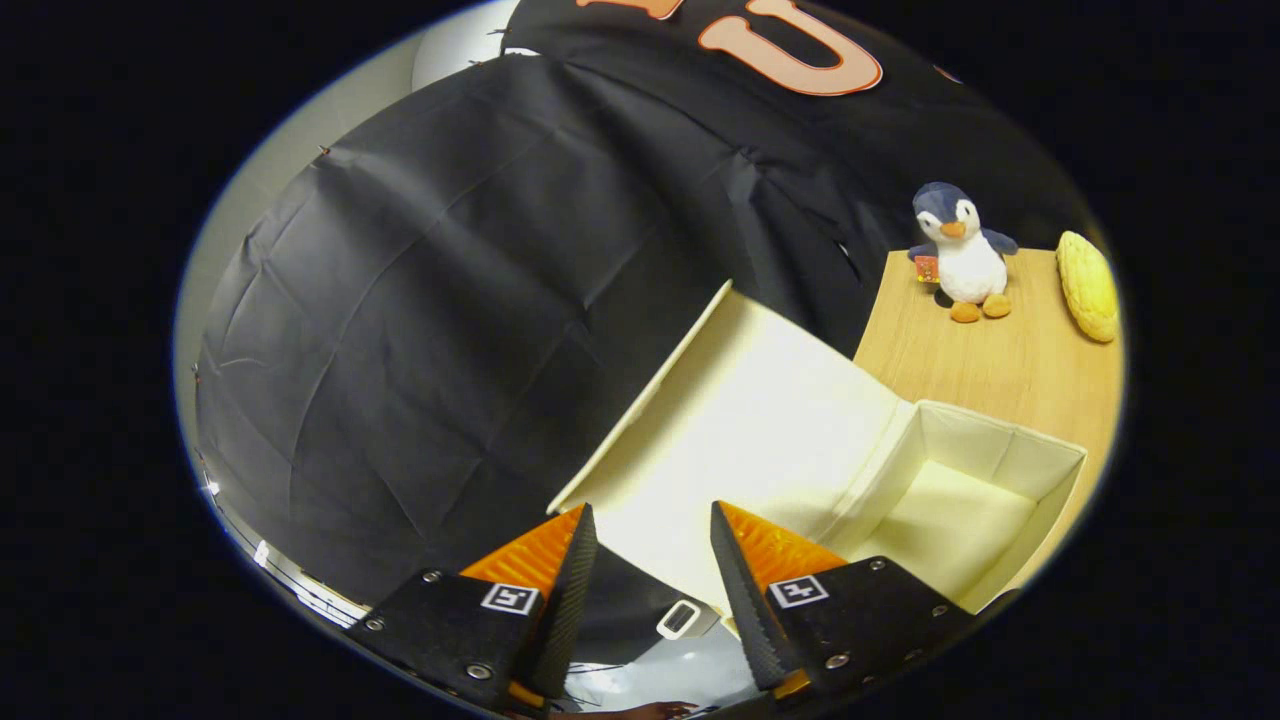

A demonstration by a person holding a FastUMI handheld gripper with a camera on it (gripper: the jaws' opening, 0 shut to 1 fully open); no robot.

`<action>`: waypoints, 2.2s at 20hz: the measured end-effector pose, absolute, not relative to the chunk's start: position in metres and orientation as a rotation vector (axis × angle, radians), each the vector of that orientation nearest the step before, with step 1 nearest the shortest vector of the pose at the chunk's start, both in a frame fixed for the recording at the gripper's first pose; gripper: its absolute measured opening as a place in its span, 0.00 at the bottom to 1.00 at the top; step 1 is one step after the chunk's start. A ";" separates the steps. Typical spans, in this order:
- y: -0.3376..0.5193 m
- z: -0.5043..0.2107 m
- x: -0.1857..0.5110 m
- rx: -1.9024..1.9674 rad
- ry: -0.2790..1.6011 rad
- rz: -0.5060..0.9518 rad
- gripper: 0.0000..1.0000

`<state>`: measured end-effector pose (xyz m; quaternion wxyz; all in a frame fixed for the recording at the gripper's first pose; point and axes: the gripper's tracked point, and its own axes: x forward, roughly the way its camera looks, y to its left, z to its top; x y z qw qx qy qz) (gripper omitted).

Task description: Open the storage box then place both shoes into the box .Put the left shoe in first, then the right shoe, with the right side of both shoes facing outward in a uniform manner.

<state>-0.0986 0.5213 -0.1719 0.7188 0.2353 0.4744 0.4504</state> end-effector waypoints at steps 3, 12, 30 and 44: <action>0.484 -0.193 -0.098 0.467 1.059 0.941 0.84; 0.316 -0.268 -0.082 0.258 1.036 0.660 0.97; 0.106 -0.443 -0.106 -0.065 1.109 0.298 0.67; 0.113 -0.454 -0.083 0.142 1.123 0.175 0.03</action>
